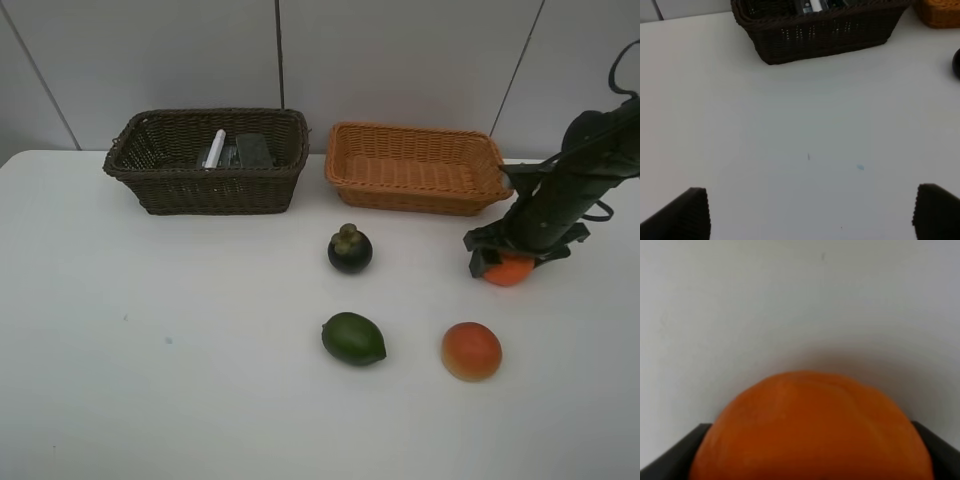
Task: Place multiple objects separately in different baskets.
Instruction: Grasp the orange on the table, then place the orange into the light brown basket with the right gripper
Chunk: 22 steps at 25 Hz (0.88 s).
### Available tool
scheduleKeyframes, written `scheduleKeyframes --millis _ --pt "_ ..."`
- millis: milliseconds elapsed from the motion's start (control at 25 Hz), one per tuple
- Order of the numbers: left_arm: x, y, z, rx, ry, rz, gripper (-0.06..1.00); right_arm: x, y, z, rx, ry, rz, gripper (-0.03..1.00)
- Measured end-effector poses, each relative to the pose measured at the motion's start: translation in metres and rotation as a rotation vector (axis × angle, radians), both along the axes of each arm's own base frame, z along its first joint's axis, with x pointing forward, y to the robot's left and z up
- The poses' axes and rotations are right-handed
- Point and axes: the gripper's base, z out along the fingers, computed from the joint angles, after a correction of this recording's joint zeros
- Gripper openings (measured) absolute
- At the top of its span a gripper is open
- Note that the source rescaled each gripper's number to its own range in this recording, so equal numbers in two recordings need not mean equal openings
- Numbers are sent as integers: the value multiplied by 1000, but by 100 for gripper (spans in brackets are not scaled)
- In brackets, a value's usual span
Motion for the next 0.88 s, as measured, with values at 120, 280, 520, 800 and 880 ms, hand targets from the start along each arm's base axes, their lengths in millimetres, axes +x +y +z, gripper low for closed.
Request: scheduleKeyframes --millis 120,280,520,800,880 --pt "0 0 0 0 0 0 100 -2 -1 9 -11 -1 13 42" --pt "0 0 0 0 0 0 100 2 -1 55 -4 -86 9 42" --pt "0 0 0 0 0 0 100 32 5 127 65 -290 -27 42" --pt "0 0 0 0 0 0 100 94 12 110 96 -282 -41 42" --pt "0 0 0 0 0 0 100 108 14 100 99 -270 -48 42"
